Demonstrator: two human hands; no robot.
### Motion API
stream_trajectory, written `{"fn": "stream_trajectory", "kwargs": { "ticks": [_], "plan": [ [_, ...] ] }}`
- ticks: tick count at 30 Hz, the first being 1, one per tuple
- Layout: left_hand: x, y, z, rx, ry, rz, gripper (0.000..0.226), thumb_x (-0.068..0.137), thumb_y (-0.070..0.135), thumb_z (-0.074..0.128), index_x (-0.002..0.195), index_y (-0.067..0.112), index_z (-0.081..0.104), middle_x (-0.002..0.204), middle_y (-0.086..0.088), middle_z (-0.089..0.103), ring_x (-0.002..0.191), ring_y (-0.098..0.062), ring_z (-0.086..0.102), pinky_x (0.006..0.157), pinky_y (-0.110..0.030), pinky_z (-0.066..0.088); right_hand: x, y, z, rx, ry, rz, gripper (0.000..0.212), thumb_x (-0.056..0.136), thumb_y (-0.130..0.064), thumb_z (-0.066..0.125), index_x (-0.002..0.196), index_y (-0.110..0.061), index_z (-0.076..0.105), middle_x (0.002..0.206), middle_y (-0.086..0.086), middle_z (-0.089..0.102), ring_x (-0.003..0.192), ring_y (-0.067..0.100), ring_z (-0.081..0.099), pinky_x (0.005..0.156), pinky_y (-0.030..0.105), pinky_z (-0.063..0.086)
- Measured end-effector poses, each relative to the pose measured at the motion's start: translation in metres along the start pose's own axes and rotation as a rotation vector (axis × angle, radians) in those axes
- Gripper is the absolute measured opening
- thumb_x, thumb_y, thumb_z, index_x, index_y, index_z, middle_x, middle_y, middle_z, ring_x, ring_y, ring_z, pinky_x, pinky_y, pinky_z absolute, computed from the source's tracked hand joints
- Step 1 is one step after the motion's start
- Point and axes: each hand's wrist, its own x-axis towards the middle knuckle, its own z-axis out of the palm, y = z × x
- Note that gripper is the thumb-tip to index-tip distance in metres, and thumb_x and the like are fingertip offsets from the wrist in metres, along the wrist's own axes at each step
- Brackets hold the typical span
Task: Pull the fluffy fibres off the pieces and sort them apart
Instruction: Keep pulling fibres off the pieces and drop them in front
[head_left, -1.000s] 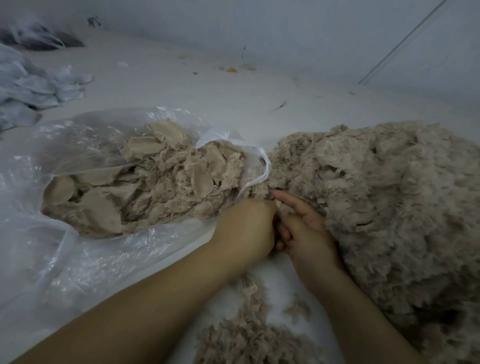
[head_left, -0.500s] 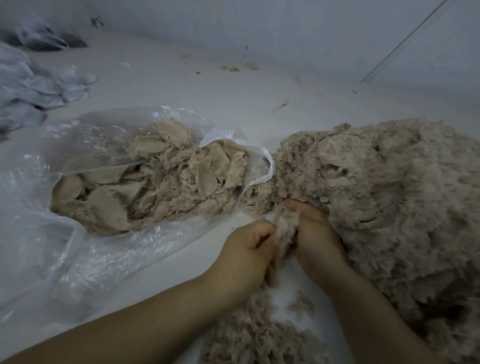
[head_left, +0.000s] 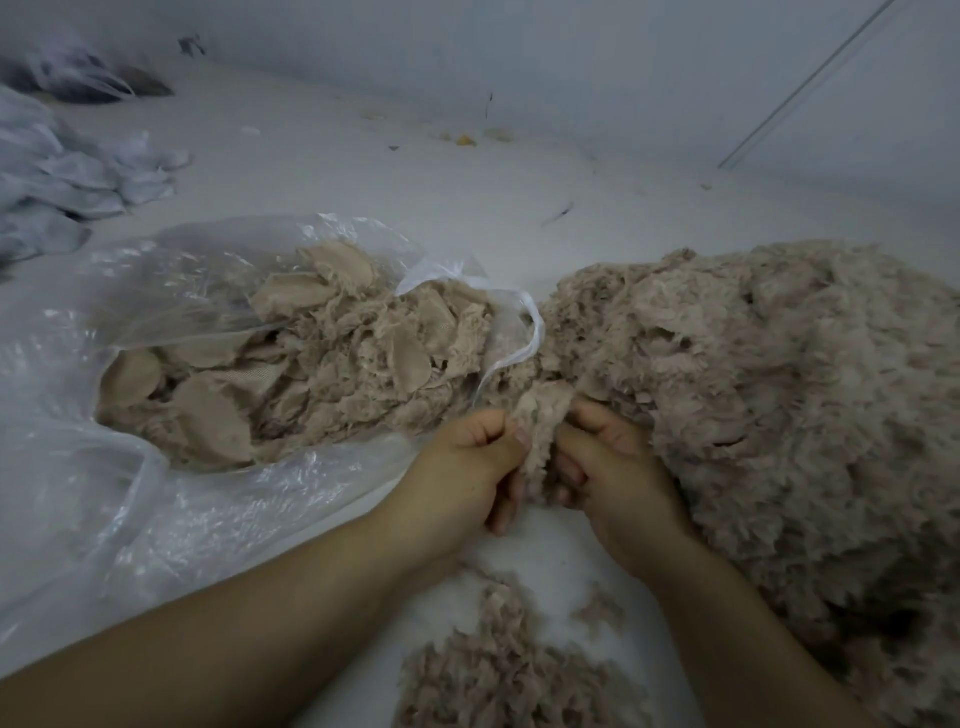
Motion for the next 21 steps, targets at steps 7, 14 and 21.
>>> {"fn": "stream_trajectory", "kwargs": {
  "ticks": [7,14,21],
  "plan": [
    [0.01,0.009,0.01,-0.111,-0.041,0.147,0.031,0.102,0.013,0.045,0.076,-0.003,0.05,0.055,-0.01,0.049,0.037,-0.016,0.04,0.038,-0.019,0.036,0.001,0.002,0.0,-0.086,-0.113,-0.036,0.046,0.102,-0.019,0.041,0.061,-0.018,0.063,0.059,0.011,0.062,0.057,0.026,0.048,0.047,0.023,0.041],
    [0.007,-0.001,0.0,-0.129,0.078,0.14,0.027,0.101,0.018,0.046,0.083,0.0,0.055,0.055,-0.005,0.044,0.043,-0.013,0.034,0.039,-0.021,0.031,0.005,0.005,0.001,-0.006,0.068,0.005,0.032,0.102,-0.024,0.045,0.094,0.001,0.064,0.067,0.012,0.046,0.044,0.003,0.043,0.043,0.021,0.043],
    [0.01,-0.002,-0.013,0.047,0.257,0.212,0.037,0.099,0.014,0.052,0.062,0.014,0.05,0.053,-0.006,0.044,0.042,-0.012,0.035,0.04,-0.023,0.032,0.006,0.005,-0.002,0.019,0.044,0.001,0.017,0.096,-0.011,0.058,0.079,-0.015,0.061,0.054,-0.005,0.053,0.044,0.003,0.046,0.042,0.021,0.044]
  ]
}}
